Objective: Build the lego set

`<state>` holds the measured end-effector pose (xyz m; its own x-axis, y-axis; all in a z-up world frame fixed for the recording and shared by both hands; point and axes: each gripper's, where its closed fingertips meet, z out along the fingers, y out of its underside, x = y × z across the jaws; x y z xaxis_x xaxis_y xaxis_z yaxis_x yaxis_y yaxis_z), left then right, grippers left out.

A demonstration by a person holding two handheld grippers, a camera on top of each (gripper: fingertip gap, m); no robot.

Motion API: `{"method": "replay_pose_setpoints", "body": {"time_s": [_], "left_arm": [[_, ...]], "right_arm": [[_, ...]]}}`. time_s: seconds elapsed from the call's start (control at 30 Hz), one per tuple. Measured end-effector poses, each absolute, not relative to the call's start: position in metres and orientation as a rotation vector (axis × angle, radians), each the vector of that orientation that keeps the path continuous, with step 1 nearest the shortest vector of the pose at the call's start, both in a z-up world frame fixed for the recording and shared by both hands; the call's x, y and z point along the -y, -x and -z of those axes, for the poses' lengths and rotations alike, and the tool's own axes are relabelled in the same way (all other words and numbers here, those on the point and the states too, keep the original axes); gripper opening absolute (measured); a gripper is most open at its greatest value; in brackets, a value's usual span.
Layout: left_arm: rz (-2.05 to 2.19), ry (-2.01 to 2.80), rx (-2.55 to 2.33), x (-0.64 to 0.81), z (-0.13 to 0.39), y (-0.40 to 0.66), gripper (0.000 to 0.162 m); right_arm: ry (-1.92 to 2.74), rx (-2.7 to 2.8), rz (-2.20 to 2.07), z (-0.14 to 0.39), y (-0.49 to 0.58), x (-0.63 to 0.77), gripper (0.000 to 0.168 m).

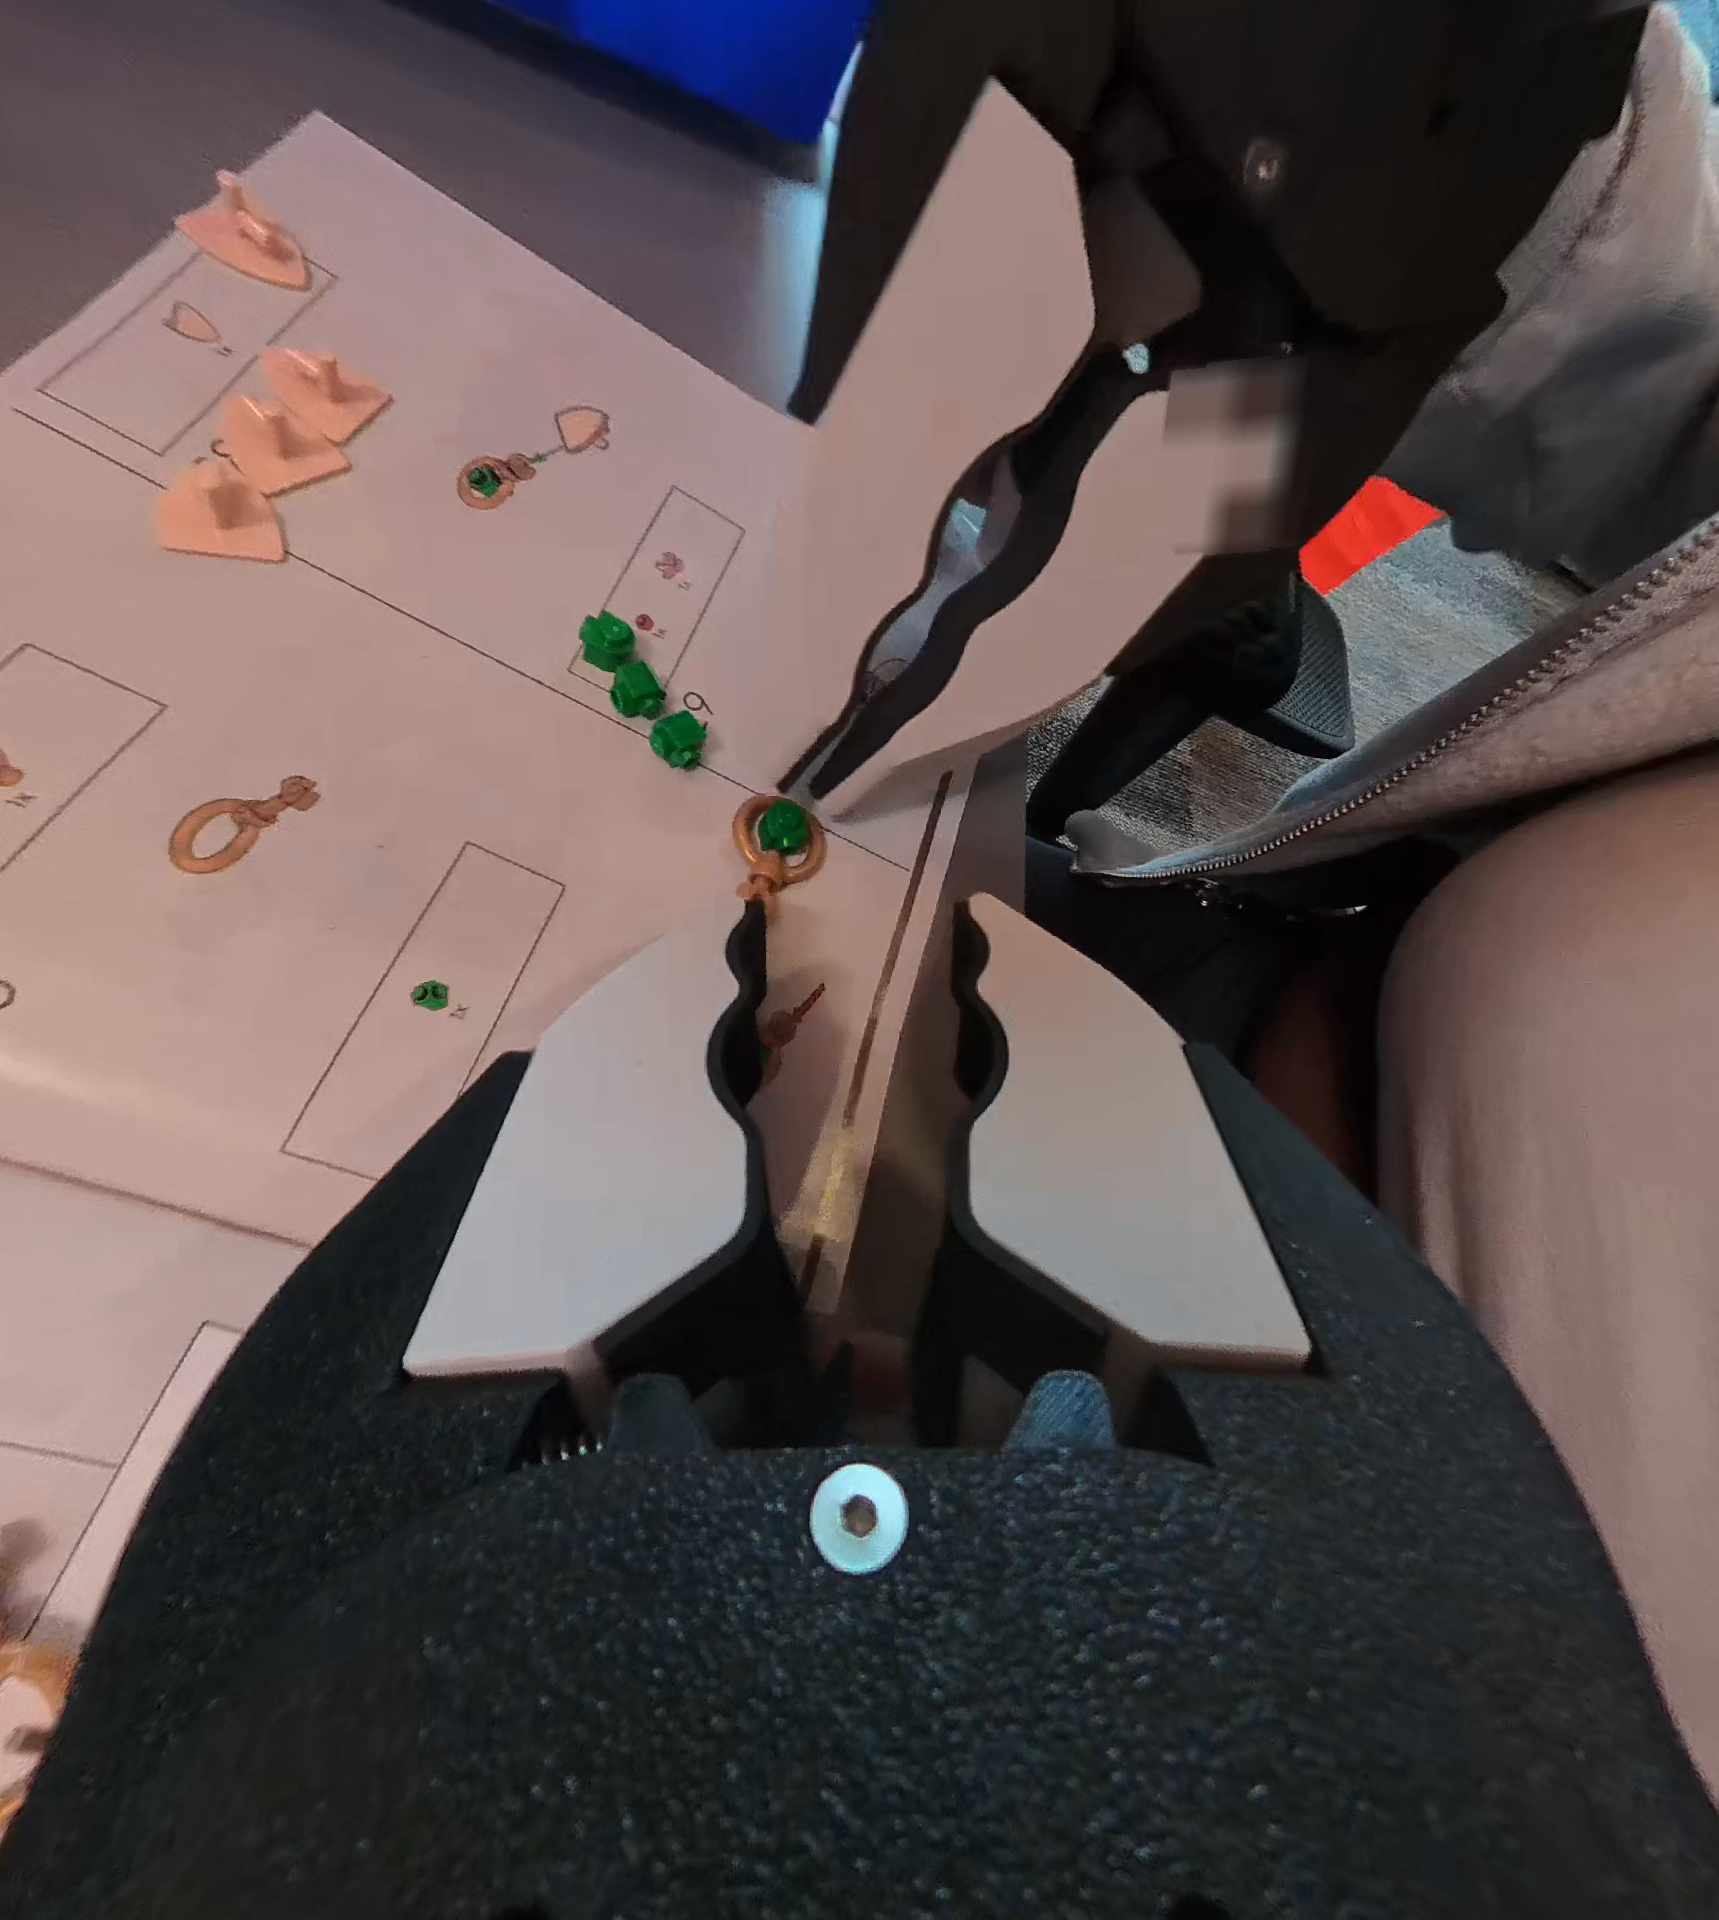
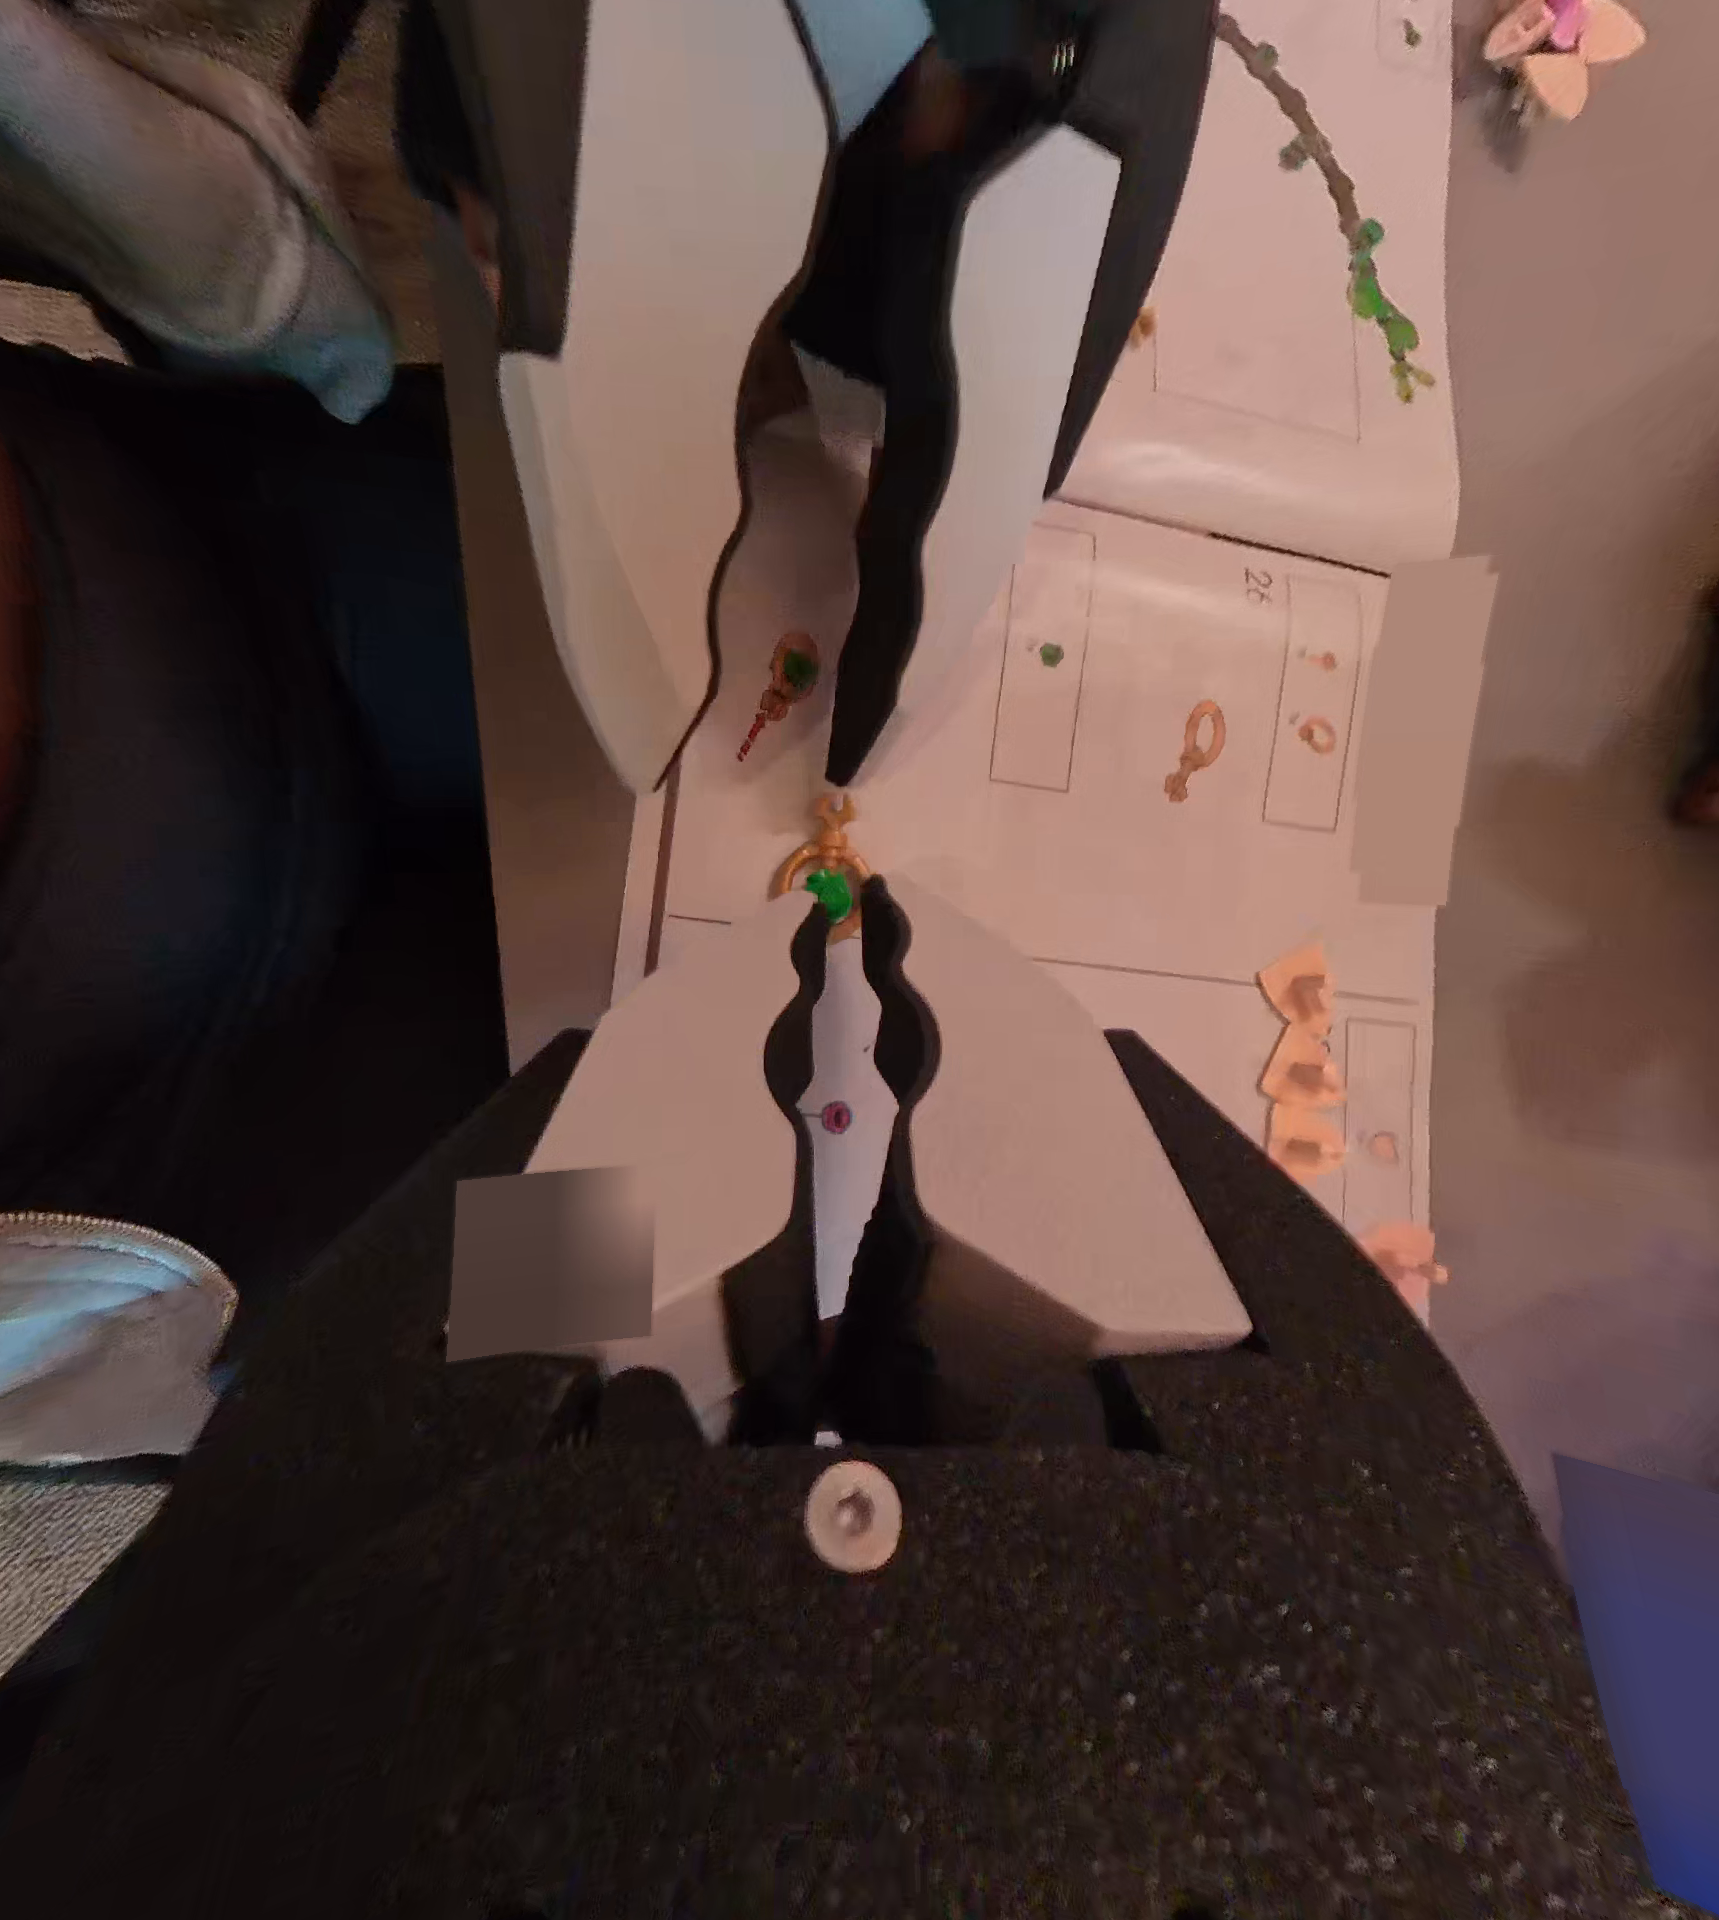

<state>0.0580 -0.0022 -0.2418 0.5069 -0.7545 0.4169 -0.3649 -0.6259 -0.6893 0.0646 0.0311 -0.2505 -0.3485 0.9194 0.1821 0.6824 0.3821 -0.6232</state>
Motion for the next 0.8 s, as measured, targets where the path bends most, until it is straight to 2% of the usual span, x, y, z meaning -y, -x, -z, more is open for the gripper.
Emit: {"method": "replay_pose_setpoints", "body": {"time_s": [0.37, 0.8], "left_arm": [[0.972, 2.194, -0.899, -0.0001, 0.2382, -0.0589, 0.035], [0.918, 2.195, -0.916, 0.0028, 0.2434, -0.0616, 0.030]], "right_arm": [[1.373, 2.274, -0.695, 0.2576, -0.0617, -0.0280, 0.007], [1.655, 2.140, -0.588, 0.2586, -0.0627, -0.0308, 0.006]]}}
